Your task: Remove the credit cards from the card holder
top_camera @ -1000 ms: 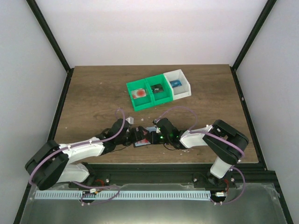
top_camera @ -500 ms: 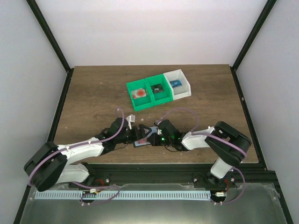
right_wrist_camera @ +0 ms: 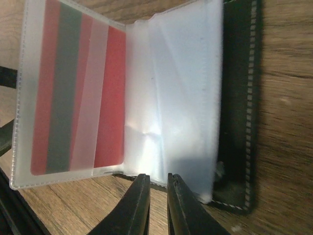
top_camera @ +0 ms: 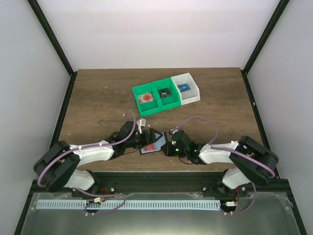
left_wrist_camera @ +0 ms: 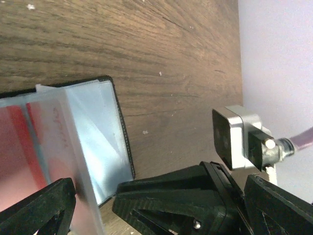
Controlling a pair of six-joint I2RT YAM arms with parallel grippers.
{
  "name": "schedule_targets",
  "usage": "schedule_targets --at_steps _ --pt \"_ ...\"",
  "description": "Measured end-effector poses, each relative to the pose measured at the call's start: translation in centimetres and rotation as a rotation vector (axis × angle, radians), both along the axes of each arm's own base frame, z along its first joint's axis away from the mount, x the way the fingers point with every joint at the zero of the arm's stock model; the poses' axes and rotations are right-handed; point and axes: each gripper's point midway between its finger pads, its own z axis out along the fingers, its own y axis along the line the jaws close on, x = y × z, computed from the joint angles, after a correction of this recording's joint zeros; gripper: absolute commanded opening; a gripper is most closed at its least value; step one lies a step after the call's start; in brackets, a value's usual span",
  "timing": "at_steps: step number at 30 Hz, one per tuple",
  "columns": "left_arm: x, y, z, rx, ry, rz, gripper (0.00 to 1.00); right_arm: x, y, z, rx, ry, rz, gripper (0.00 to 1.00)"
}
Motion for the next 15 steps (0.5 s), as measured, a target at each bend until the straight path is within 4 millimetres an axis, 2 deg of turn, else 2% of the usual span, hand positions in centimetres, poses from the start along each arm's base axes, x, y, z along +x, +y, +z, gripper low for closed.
schedule_targets --at_steps 6,10,15 --pt "0.7 -1.2 0.2 -0.011 -0.003 -0.023 0.96 0.2 -2.1 1.2 -0.003 -0.047 -0.08 0.21" --pt "0.8 -1.2 0.4 -0.004 -0.021 -0.028 0.96 0.6 -2.8 2.8 0.015 -0.091 -0.114 0.33" --pt "0.9 -0.3 0.4 0.036 -0.032 -0.004 0.96 1.4 -3.6 3.4 -0.044 -0.143 -0.135 0.33"
